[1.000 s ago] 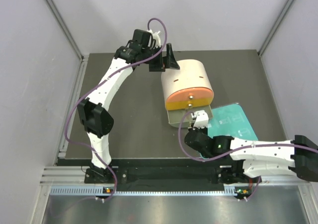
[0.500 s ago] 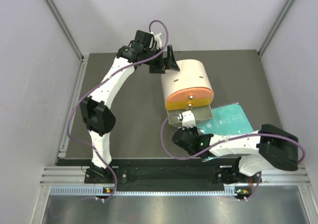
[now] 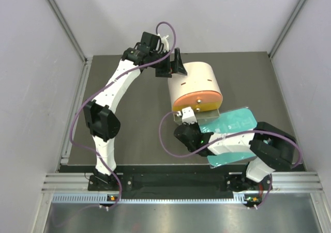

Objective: Organize the makeup

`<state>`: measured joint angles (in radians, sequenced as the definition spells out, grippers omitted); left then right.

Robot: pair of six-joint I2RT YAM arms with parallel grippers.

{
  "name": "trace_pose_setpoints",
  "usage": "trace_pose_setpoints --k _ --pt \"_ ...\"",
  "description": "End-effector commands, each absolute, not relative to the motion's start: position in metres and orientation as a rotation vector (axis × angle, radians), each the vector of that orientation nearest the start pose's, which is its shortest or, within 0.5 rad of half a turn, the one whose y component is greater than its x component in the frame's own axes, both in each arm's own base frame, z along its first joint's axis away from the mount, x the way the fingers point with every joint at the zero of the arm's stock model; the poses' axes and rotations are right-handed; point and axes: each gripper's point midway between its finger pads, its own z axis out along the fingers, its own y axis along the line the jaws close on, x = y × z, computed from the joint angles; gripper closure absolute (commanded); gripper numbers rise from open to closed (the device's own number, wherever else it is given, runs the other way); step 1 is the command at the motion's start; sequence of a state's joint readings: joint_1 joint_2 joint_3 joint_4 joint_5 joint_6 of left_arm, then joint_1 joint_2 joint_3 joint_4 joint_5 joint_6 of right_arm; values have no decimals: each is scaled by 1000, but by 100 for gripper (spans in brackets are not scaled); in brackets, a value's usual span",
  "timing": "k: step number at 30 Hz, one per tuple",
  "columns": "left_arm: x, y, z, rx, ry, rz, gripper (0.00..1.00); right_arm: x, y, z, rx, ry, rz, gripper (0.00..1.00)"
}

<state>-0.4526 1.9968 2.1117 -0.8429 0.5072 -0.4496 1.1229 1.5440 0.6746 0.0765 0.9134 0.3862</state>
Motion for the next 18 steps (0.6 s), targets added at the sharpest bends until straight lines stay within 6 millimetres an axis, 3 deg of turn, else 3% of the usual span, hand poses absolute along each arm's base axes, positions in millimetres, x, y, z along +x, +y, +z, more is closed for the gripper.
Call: trace_pose_setpoints --k 1,13,18 --pt "410 -312 285 308 2350 -1023 1 287 250 91 -294 1909 -164 100" --pt "410 -310 282 294 2365 -1011 1 322 249 98 -352 1851 -304 100" --pt "411 -308 283 293 2363 -988 1 326 251 102 -364 1842 -314 100"
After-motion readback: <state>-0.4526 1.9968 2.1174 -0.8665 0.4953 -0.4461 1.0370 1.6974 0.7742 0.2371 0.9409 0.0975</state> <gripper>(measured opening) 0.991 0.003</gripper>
